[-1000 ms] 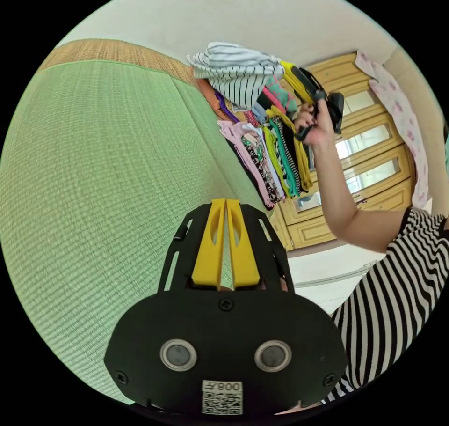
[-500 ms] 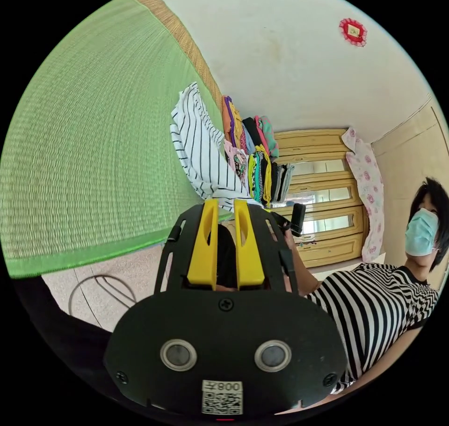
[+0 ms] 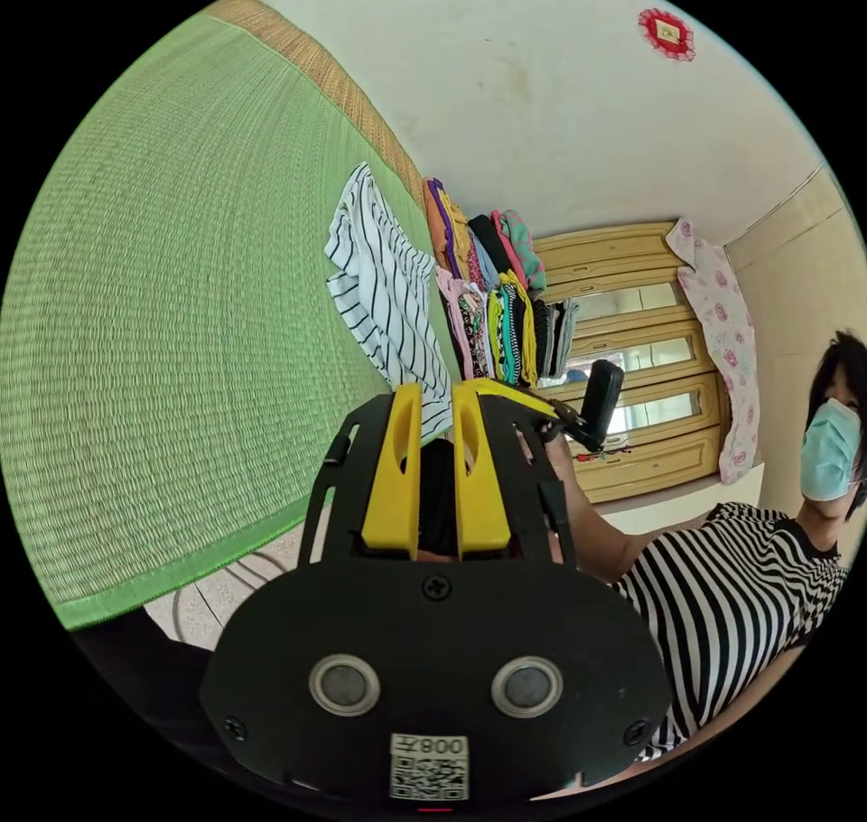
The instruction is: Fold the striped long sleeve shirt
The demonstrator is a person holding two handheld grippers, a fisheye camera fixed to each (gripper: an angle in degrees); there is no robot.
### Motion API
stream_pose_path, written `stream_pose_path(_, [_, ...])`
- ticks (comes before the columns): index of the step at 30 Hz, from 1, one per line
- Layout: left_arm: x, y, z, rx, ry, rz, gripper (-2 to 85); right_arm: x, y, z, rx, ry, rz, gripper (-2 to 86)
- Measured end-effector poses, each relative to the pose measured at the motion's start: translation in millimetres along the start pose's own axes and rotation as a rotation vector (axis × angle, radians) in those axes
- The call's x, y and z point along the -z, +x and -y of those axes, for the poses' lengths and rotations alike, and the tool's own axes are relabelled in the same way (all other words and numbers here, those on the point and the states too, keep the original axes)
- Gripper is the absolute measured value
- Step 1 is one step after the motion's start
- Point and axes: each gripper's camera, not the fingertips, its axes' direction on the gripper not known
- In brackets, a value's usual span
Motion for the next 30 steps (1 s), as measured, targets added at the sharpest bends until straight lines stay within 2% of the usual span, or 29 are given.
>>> stream_pose_path(3, [4.5, -12.1, 13.3, -0.002, -0.002, 0.014, 6.3, -34.3, 1.6, 41.3, 0.0, -0.104, -0.139, 5.9])
stream_pose_path(9, [7.1, -46.7, 62.3, -0.014, -0.022, 0.068, 6.6, -13.2, 15.2, 50.2, -0.02, -0.103, -0.233, 6.0])
stream_pose_path(20, [-19.7, -92.3, 179.4, -0.031, -0.118, 0.204, 7.5, -6.2, 54.3, 63.6, -0.047, -0.154, -0.189, 6.1])
stream_pose_path(25, [-30.6, -112.3, 191.0, -0.022, -0.214, 0.227, 6.0, 11.0, 83.0, 61.4, -0.061, -0.151, -0.168, 3.3])
stream_pose_path(30, [-10.9, -115.6, 171.6, -0.032, -0.207, 0.19, 2.5, 32.6, 113.5, 51.1, -0.058, -0.144, -0.134, 0.4])
